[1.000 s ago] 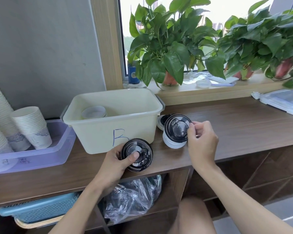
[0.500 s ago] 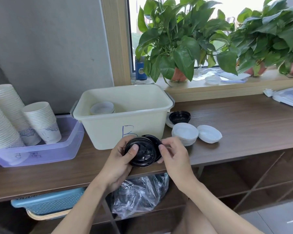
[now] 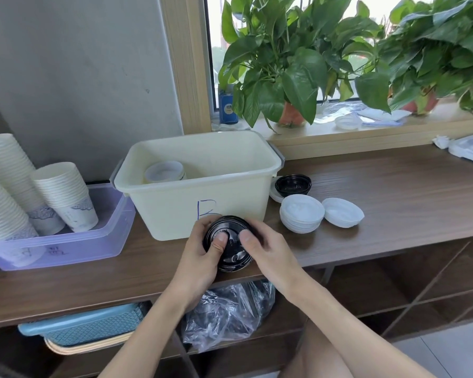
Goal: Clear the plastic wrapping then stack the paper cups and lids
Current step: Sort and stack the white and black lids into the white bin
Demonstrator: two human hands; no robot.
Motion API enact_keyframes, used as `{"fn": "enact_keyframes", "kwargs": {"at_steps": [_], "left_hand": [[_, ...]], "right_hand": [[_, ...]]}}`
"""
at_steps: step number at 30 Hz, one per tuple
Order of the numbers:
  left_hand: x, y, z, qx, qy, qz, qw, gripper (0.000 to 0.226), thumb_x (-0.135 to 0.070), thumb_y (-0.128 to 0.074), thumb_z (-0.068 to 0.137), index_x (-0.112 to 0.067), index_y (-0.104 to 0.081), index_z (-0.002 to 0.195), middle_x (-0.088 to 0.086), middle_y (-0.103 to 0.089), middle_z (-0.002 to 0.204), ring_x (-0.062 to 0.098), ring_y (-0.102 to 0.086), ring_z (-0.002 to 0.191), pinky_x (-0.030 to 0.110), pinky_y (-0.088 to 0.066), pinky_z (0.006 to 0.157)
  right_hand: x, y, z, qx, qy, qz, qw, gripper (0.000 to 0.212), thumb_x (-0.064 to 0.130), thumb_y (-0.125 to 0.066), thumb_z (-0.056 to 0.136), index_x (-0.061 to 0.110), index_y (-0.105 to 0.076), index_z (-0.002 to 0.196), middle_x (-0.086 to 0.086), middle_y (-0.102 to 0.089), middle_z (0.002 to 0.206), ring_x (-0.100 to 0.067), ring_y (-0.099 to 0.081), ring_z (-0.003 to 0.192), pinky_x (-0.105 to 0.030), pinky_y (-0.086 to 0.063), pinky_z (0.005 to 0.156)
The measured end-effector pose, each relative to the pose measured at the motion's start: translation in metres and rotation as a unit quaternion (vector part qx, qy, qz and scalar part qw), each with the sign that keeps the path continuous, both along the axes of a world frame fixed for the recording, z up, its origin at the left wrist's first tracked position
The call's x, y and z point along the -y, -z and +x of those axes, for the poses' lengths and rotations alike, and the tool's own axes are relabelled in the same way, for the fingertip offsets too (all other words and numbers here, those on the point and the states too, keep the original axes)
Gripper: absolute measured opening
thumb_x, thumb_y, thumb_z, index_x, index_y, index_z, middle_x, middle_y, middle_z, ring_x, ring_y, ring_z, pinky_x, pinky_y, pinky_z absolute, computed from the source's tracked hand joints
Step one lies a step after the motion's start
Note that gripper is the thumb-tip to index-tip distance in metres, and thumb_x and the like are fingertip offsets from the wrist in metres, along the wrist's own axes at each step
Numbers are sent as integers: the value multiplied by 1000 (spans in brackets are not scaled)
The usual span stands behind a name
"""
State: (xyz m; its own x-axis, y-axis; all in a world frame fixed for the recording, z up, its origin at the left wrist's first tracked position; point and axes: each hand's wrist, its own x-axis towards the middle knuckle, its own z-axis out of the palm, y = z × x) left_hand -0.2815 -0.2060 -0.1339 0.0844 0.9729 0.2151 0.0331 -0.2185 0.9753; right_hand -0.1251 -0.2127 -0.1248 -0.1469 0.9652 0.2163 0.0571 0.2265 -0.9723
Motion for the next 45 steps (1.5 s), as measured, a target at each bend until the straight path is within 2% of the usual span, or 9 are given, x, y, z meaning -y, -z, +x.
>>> {"fn": "enact_keyframes", "kwargs": {"at_steps": [4, 13, 16, 20, 26, 31, 37, 42, 45], "left_hand": [[-1, 1, 2, -51, -22, 2, 998, 35, -33, -50, 98, -15, -59, 127, -4, -71, 116, 9, -65, 112, 36, -49, 102], [2, 2, 7, -74, -76, 32, 994, 20, -20, -54, 94, -22, -60, 113, -4, -69, 106, 6, -64, 101, 28, -49, 94], [5, -1, 9, -83, -88, 46, 992, 35, 6, -51, 93, -28, -56, 102, -4, -67, 98, 5, -61, 92, 22, -47, 86], [7, 0, 9, -89, -71, 60, 992, 29, -6, -55, 92, -32, -53, 105, -5, -67, 101, 5, -62, 95, 16, -47, 85], [9, -1, 12, -62, -122, 73, 988, 37, 4, -53, 95, -30, -55, 107, -6, -67, 106, 0, -61, 97, 11, -45, 86], [7, -1, 6, -26, -117, 52, 991, 32, 4, -52, 96, -21, -57, 114, -2, -68, 111, 8, -64, 104, 23, -49, 93], [7, -2, 8, -78, -109, 56, 989, 37, 10, -50, 93, -15, -60, 118, -3, -69, 109, -1, -63, 99, 11, -48, 87], [7, -1, 13, -91, -135, 60, 985, 33, 9, -50, 92, -17, -57, 110, -6, -67, 102, -2, -61, 95, 6, -45, 81], [5, 0, 12, -87, -139, 50, 985, 28, 2, -51, 96, -19, -56, 113, -6, -66, 108, -2, -60, 101, 6, -43, 84]], "right_hand": [[-2, 5, -6, 50, 53, 21, 997, 21, 21, -54, 97, 24, -64, 115, 12, -70, 109, 0, -61, 106, -24, -47, 95], [-5, 18, -6, 124, 66, 7, 990, 31, 38, -48, 90, 28, -50, 119, 11, -63, 110, -10, -58, 107, -41, -45, 98], [-4, 19, -7, 132, 63, 27, 989, 28, 30, -48, 90, 25, -49, 117, 7, -62, 107, -12, -57, 102, -38, -46, 95], [-4, 18, -7, 135, 78, 66, 986, 28, 26, -48, 88, 20, -50, 115, 7, -61, 105, -10, -56, 100, -27, -43, 89], [-5, 19, -5, 126, 79, 50, 988, 36, 40, -55, 87, 32, -48, 121, 13, -62, 114, -2, -57, 108, -26, -44, 95], [-6, 19, -5, 156, 59, 39, 985, 38, 45, -53, 87, 33, -53, 124, 15, -65, 115, -4, -59, 110, -37, -47, 98], [-4, 20, -9, 146, 80, 50, 985, 41, 49, -47, 86, 29, -53, 122, 13, -63, 115, -7, -57, 111, -43, -46, 97], [-6, 19, -8, 132, 81, 44, 987, 28, 33, -54, 90, 30, -56, 117, 12, -64, 111, -6, -58, 107, -39, -46, 97], [-7, 16, -5, 123, 54, 37, 990, 34, 34, -59, 88, 31, -54, 122, 13, -64, 116, -2, -57, 110, -33, -47, 97]]}}
